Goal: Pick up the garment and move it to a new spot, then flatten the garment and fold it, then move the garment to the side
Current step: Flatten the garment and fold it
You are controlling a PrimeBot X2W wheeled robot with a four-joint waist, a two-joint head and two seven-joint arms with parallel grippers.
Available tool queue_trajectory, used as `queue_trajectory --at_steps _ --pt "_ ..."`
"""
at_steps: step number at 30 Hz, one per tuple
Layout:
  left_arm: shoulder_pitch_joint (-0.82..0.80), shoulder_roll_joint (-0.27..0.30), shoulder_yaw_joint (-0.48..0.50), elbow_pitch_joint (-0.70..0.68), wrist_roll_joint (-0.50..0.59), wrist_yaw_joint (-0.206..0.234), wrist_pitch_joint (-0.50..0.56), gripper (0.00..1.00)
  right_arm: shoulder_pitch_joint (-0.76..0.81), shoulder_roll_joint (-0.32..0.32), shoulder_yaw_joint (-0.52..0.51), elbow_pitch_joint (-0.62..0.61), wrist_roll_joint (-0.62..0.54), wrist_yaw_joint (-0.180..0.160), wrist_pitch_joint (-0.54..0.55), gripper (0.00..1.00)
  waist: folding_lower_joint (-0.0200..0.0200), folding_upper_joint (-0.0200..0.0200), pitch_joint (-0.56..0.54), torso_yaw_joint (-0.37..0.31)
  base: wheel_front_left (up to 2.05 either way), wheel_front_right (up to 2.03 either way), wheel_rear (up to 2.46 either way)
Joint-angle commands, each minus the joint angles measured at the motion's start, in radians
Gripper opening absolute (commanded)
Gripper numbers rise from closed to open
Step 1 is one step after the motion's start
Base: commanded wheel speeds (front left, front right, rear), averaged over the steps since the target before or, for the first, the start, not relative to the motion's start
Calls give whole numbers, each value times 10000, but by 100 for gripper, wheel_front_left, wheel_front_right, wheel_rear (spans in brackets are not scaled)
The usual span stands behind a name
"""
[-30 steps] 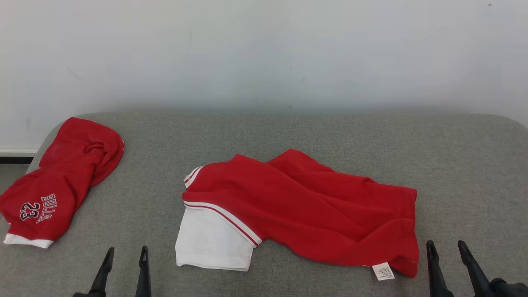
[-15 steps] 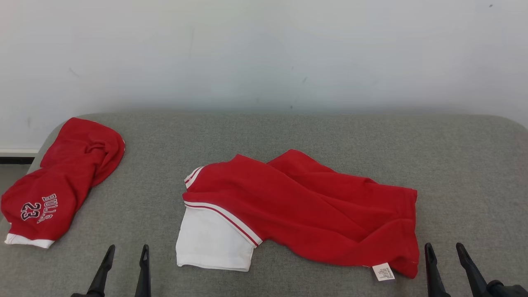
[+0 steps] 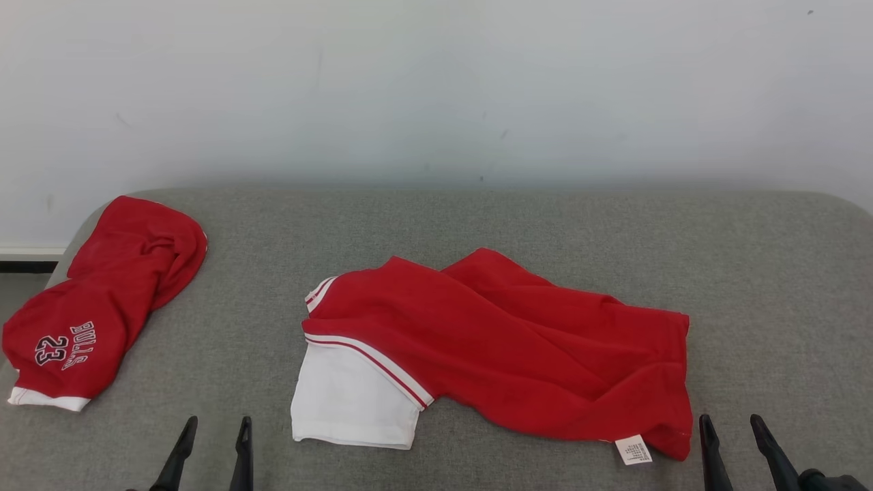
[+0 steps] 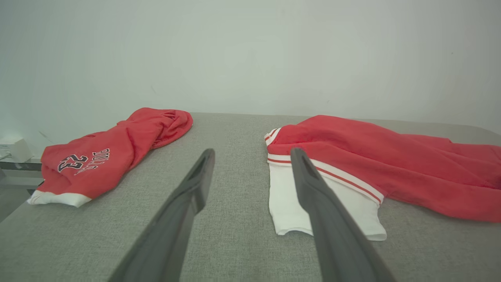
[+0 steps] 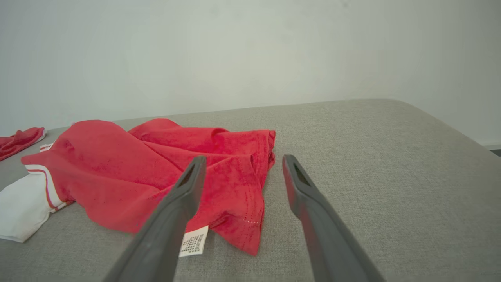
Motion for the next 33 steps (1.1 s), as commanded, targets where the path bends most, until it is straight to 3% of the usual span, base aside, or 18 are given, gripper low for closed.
queue_trajectory --at_steps 1,14,22,33 --pt "-106 90 -94 153 -89 14 -33 100 -46 -69 -32 115 -2 -27 83 100 0 0 17 -20 0 0 0" --pt "-1098 636 -1567 2223 -994 15 -33 100 -794 -542 466 1736 179 -27 573 100 0 0 388 -276 0 0 0" --pt "-2525 1061 -3335 4233 -1964 15 -33 100 -2140 -879 1749 3534 796 -27 363 100 0 0 851 -325 0 0 0" --pt "-3601 1270 -4245 5489 -3005 15 -33 100 -3108 -978 2961 4599 1459 -27 18 100 0 0 1162 -408 0 0 0"
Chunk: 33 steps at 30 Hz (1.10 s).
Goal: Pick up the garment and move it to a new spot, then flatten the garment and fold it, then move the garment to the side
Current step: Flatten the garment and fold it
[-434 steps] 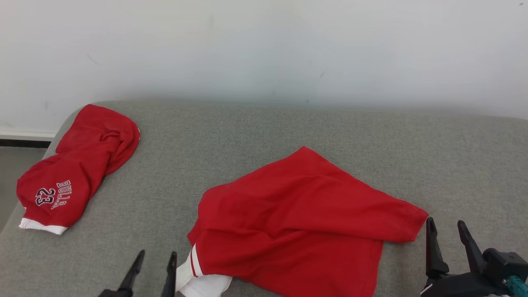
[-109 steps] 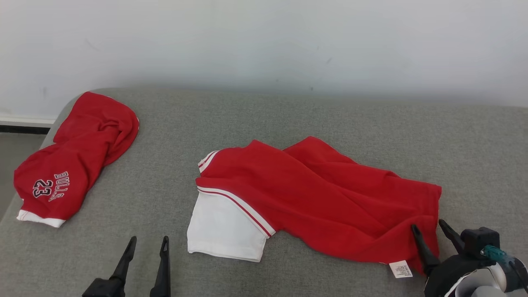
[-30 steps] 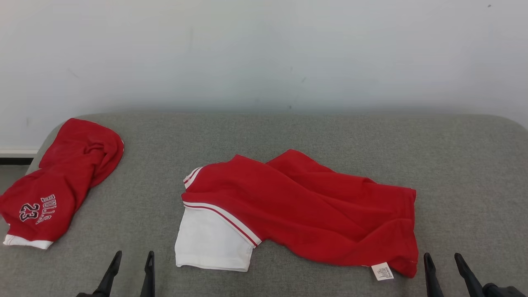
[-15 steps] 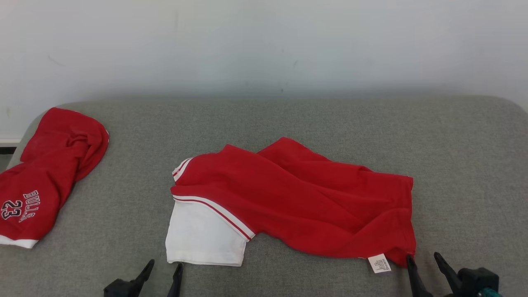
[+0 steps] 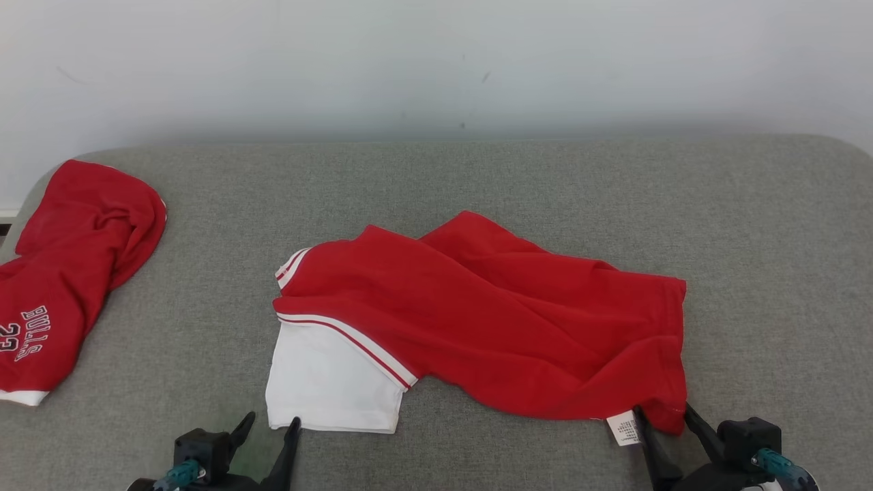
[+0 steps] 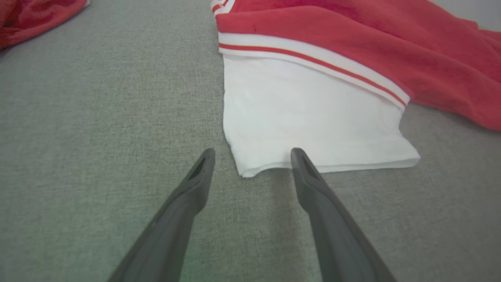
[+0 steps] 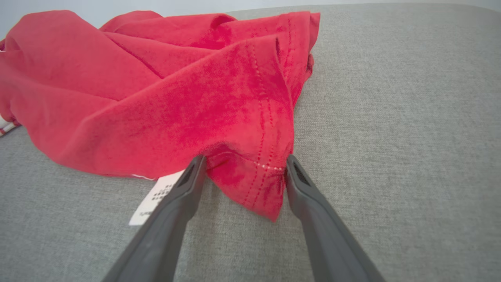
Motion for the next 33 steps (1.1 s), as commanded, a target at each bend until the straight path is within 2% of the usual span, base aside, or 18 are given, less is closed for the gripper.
queue_trajectory --at_steps 1,11,12,13,14,16,24,28,33 --pt "-209 102 -143 140 -98 17 -33 100 -134 -72 130 106 146 -27 -76 100 -1 0 61 -37 0 0 0" --pt "-827 -71 -731 895 -961 17 -33 100 -315 -122 566 88 421 -27 -182 100 -1 0 261 -190 0 0 0" --pt "-838 -103 -824 1014 -1069 17 -31 49 -272 -108 520 30 461 -27 -187 100 -1 0 269 -196 0 0 0" --pt "-867 -124 -920 1099 -1163 17 -30 19 -227 -108 473 -65 507 -27 -192 100 -1 0 277 -201 0 0 0" --pt "-909 -142 -1024 1171 -1268 16 -30 0 -164 -119 443 -161 505 -27 -193 62 -1 0 286 -206 0 0 0" --pt "-948 -174 -1153 1200 -1410 16 -28 0 -12 -122 377 -458 481 -27 -195 0 -1 0 289 -212 0 0 0" --pt "-798 -136 -951 845 -1737 19 -31 0 518 -32 67 -1358 286 -27 -191 0 -1 0 201 -131 0 0 0" --pt "-509 -79 -402 -89 -1570 17 -33 0 824 -33 -42 -2237 173 -27 -191 0 -1 0 128 -101 0 0 0" --pt "-607 242 98 -1299 -1067 17 -33 0 426 -233 115 -3033 306 -27 -193 0 -1 0 38 -99 0 0 0"
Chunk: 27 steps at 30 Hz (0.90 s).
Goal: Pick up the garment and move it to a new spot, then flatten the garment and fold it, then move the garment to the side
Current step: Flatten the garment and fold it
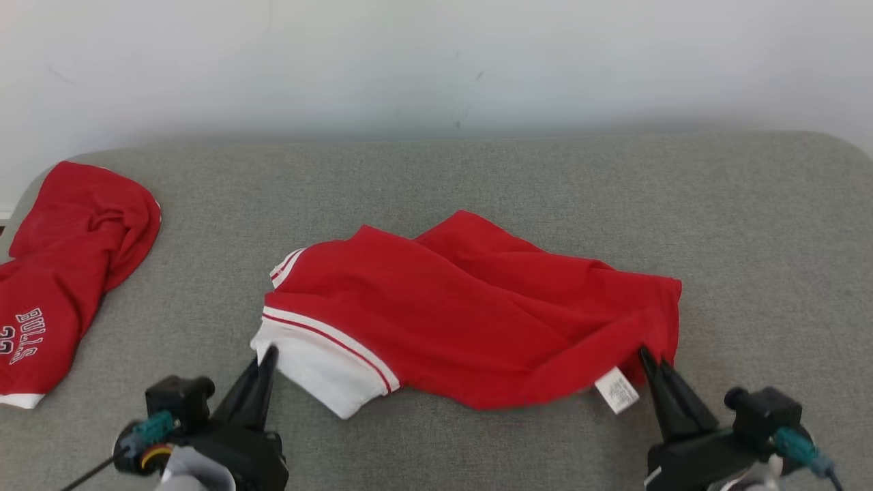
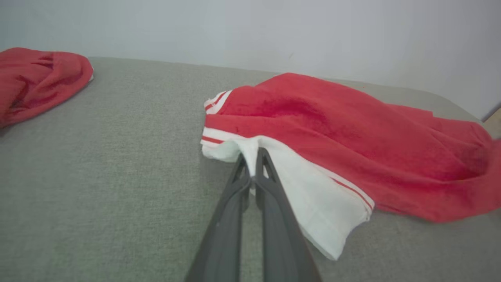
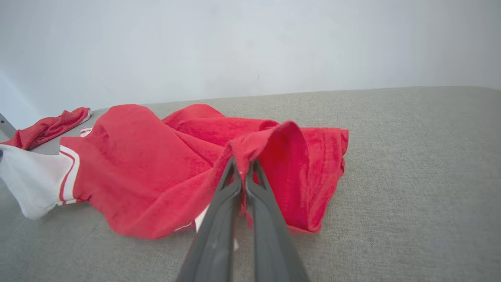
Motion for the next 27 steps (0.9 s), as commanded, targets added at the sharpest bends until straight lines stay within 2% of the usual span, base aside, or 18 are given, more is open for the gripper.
queue_trajectory --at_steps 1,8,14,19,24,27 --pt "-186 74 70 -234 106 17 -33 0 -258 -134 31 -123 72 -27 -47 0 0 -1 -18 20 0 0 0" --pt "-2118 555 -398 -1011 -141 17 3 0 -2028 -522 29 -322 500 -27 -29 0 0 -1 305 41 0 0 0" --pt "-5049 998 -698 -1199 -975 19 679 0 -4610 -887 -180 -244 807 -27 456 0 0 -1 1634 -133 0 0 0" --pt "-7953 1158 -602 -761 -1649 19 1353 0 -7420 -1261 -318 -2 1339 -27 1135 0 0 -1 3046 -238 0 0 0" --pt "-10930 1033 -715 47 -1647 19 1720 0 -10237 -1473 7 434 1658 -27 1841 0 0 -1 4156 -353 0 0 0" --pt "-12584 955 -729 638 -1589 17 1808 0 -11823 -1362 139 829 1911 -27 2125 0 0 -1 4573 -456 0 0 0"
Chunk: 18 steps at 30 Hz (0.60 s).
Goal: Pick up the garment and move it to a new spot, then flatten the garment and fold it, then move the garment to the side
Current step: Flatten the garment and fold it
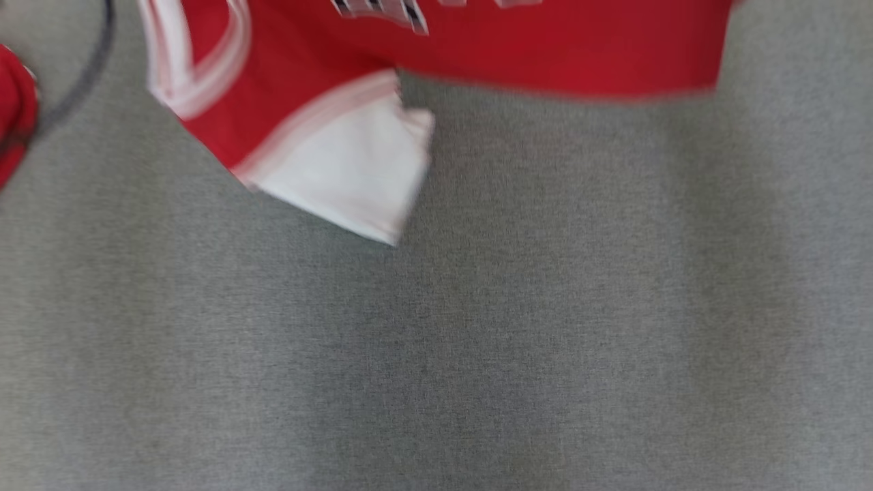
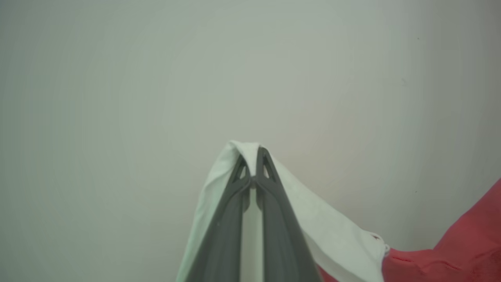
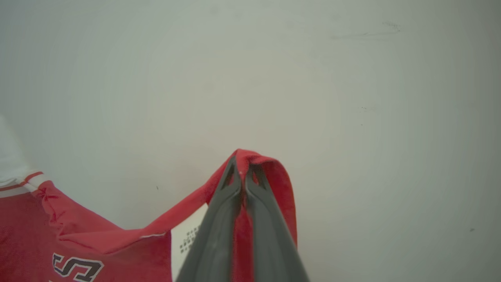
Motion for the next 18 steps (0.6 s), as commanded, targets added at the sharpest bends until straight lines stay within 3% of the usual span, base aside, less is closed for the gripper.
queue_trajectory --at_steps 1,10,18 --pt "-746 -48 -34 278 85 21 29 0 -755 61 91 254 110 -27 111 0 -4 -3 1278 -289 0 0 0" --pt "-3770 -221 -373 1934 502 21 -232 0 -3881 -94 493 2352 74 -27 301 0 -4 -3 1686 -420 0 0 0" --pt "-5928 -550 -1241 3244 860 21 -115 0 -6208 -147 1188 4241 -318 -27 333 0 -4 -3 2234 -522 0 0 0"
